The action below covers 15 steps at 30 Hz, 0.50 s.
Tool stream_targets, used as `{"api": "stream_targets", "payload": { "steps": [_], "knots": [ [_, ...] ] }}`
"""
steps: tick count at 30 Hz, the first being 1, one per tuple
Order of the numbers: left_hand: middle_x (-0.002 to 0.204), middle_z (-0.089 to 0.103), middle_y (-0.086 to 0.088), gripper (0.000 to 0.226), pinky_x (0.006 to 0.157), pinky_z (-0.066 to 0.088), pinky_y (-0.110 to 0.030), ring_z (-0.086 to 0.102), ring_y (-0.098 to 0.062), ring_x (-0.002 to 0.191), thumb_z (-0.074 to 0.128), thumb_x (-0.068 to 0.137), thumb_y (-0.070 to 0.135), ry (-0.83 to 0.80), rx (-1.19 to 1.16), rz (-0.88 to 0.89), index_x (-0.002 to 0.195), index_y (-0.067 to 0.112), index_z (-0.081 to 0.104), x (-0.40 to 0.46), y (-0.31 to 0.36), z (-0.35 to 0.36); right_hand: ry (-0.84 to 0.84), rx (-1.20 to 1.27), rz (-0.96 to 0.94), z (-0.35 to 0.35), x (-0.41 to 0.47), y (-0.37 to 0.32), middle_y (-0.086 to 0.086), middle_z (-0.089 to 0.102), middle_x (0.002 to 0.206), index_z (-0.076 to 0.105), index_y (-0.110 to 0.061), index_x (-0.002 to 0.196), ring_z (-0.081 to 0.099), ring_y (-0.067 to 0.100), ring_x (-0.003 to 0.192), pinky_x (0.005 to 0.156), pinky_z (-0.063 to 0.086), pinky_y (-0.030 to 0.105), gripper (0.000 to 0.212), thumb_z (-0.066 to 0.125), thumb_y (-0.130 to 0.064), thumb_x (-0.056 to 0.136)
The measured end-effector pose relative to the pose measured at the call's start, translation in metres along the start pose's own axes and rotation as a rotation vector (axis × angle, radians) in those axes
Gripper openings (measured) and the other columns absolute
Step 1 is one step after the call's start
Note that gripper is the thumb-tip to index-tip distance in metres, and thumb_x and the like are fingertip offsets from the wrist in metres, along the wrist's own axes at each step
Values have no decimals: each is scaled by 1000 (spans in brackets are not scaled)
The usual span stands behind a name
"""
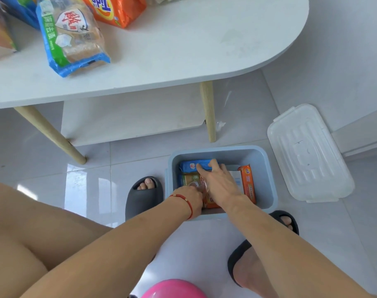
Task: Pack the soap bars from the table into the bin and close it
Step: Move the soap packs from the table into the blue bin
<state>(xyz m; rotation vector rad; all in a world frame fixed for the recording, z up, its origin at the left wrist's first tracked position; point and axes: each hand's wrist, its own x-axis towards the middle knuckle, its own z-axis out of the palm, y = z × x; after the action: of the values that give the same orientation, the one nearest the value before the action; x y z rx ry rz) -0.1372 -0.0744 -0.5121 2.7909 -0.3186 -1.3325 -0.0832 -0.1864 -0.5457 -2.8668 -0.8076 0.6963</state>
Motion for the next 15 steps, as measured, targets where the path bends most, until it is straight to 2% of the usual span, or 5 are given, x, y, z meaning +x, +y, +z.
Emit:
{"api": "stream_targets", "payload": {
  "steps": [4,8,10,12,15],
  "knots": [
    [138,53,-18,60,95,50,-42,59,-34,115,45,95,13,-13,-5,22,153,12,30,0,-1,-3,13,70,6,2,-2,4,9,31,139,32,-33,155,45,31,118,102,49,46,87,63,6,84],
    [154,36,-14,66,106,47,-45,51,-33,129,46,96,14,-23,-15,22,157,14,21,4,-3,2,16,257,42,0,-7,24,5,41,141,44,-32,151,50,28,123,104,49,42,79,64,9,86],
    [159,31,-11,65,110,44,-46,45,-32,137,45,97,14,-24,-25,25,157,15,21,5,-3,5,87,265,73,-4,-4,27,5,50,136,55,-24,144,51,27,124,107,47,41,62,68,-1,88],
    [159,31,-10,64,110,43,-47,44,-32,138,46,97,14,-22,-28,10,157,16,22,6,-1,7,200,370,232,-6,1,20,8,58,127,57,-15,131,57,27,120,102,51,42,48,75,-18,87],
    [160,30,-10,69,110,43,-48,42,-32,139,47,96,13,-22,-32,5,158,15,18,7,-1,7,195,443,415,0,8,6,9,63,118,44,-14,120,62,28,113,102,47,47,60,83,-37,79]
  ]
}}
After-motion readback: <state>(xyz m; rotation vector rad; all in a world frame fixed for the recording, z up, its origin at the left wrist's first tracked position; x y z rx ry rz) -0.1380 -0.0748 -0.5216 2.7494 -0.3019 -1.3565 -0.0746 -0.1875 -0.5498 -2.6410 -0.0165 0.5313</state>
